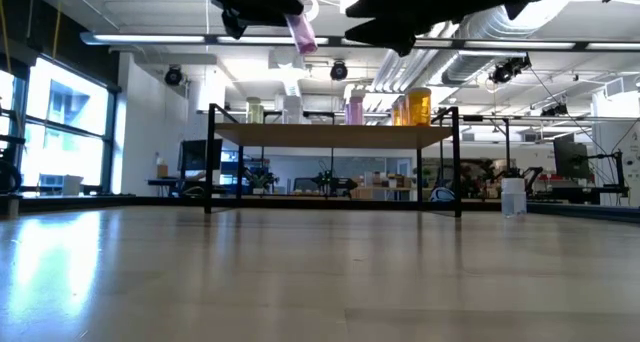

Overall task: Pick and place medicine bottles onto shelf by color
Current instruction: Put the pink pill bottle aligned with the other pink pill bottles on the shelf

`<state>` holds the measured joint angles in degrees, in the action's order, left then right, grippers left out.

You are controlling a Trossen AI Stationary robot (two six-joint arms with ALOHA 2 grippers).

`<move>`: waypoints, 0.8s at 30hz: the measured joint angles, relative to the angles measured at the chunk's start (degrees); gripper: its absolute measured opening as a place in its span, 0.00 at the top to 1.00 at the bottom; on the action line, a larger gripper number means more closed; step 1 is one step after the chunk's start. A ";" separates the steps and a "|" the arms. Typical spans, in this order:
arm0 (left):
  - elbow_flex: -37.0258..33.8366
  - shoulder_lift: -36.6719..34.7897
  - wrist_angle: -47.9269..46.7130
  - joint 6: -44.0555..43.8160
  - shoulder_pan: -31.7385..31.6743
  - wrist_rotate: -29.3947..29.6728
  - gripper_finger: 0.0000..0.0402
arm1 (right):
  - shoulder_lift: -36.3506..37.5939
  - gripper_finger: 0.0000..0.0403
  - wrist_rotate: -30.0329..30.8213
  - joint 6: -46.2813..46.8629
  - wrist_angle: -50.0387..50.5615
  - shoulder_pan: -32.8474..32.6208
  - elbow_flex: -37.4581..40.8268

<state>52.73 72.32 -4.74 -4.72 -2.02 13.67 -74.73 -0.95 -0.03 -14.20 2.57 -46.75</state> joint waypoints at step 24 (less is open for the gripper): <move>-0.04 3.49 5.97 0.41 0.55 1.29 0.72 | -12.34 0.38 -0.79 2.50 -12.90 -2.69 -1.26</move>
<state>52.69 75.81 1.23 -4.30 -1.48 14.96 -87.07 -1.74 2.47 -27.10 -0.12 -48.01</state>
